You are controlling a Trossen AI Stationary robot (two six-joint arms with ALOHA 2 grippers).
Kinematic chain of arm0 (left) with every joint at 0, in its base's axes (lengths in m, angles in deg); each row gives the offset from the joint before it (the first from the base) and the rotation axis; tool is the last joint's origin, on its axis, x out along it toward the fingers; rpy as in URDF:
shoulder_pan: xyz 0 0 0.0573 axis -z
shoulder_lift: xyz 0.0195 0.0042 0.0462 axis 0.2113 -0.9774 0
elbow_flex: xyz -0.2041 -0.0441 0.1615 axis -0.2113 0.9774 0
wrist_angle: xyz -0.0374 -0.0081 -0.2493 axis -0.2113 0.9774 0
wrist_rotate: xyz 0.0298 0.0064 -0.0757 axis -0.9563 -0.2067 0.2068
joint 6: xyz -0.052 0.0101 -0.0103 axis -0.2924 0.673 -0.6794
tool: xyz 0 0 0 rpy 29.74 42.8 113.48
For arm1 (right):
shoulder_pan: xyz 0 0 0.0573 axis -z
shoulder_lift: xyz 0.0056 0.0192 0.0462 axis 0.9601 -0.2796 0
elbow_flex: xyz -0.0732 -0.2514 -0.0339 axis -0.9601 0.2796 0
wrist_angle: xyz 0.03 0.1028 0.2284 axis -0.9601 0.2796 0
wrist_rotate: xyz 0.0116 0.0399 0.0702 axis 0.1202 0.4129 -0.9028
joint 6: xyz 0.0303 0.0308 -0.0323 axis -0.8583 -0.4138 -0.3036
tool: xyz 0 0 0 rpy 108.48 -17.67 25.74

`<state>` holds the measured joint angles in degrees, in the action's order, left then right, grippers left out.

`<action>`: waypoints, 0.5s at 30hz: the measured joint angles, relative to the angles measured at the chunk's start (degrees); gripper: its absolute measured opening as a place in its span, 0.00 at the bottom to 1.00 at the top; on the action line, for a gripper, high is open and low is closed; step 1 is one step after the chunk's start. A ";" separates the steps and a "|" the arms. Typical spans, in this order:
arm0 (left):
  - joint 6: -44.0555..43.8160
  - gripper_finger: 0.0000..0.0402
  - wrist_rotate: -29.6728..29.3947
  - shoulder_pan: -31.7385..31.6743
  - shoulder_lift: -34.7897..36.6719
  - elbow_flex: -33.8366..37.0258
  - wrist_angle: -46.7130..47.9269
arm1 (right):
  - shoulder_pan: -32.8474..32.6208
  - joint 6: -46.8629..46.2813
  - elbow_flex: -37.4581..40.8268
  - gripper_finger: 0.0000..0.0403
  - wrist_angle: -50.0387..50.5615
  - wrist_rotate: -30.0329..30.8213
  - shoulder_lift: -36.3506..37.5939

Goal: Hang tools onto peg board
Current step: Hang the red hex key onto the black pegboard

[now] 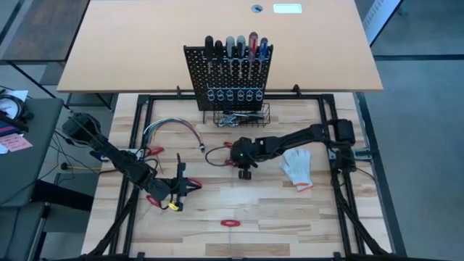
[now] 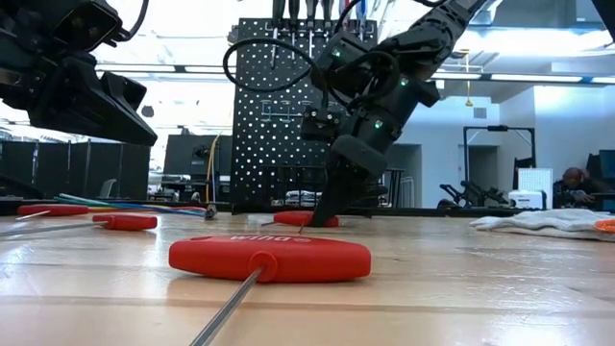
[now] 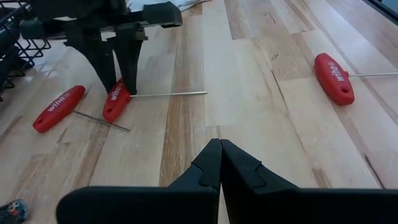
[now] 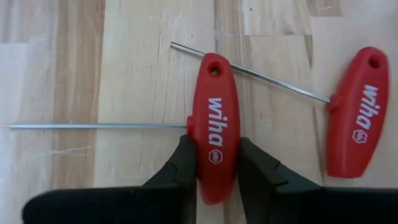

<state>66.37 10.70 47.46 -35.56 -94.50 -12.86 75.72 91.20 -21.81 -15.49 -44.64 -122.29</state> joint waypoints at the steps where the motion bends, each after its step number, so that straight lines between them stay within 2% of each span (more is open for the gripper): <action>1: -0.02 0.00 -0.02 -0.02 0.00 0.00 0.02 | -0.54 0.00 0.01 0.18 0.07 1.82 0.11; 10: 1.30 0.00 -0.02 0.00 0.00 0.00 -1.43 | -10.00 0.60 0.41 0.18 0.26 24.70 2.92; 15: 3.50 0.00 -1.50 -0.02 0.00 0.00 -3.65 | -16.32 3.54 0.34 0.18 -3.45 38.72 3.79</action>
<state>69.87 9.20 47.44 -35.56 -94.50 -16.52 59.39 94.75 -21.47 -18.93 -5.92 -118.50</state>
